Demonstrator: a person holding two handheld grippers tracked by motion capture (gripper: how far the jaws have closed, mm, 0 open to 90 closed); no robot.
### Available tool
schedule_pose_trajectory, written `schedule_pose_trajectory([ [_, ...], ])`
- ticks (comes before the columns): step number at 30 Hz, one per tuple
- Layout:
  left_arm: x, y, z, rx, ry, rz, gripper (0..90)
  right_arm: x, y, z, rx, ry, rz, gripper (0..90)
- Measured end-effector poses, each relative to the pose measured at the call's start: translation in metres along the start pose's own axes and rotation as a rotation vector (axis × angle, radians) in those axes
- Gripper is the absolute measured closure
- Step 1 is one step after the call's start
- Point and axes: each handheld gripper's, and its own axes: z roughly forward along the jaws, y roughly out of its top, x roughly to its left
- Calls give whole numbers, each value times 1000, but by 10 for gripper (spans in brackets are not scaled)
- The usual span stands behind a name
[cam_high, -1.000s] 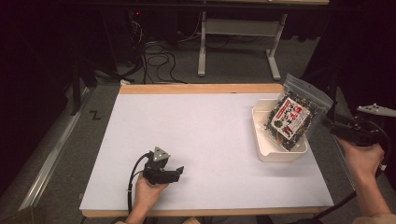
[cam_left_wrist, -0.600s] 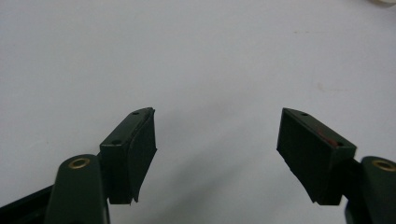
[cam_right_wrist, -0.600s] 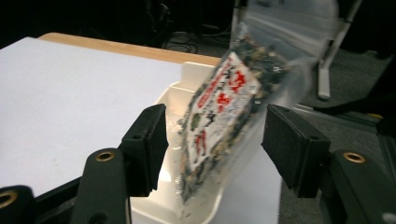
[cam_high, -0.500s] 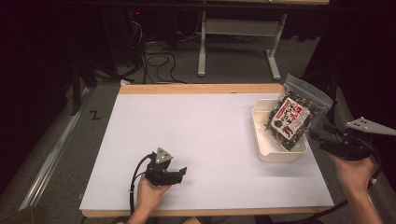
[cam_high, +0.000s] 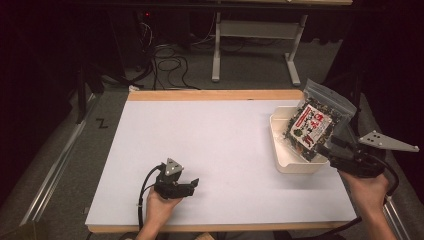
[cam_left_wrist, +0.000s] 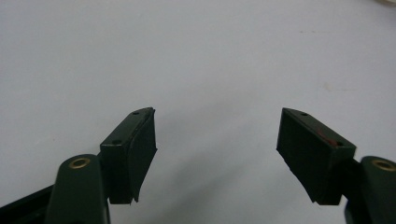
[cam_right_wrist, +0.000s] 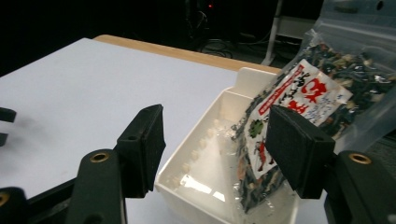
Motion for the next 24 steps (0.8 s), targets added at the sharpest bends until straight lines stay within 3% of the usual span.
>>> schedule_pose_trajectory([
  [10,-4,0,3,6,6,19,288,19,-2,6,5,66,-36,368],
  [24,-4,-3,6,17,10,9,289,41,-2,21,5,137,-51,358],
])
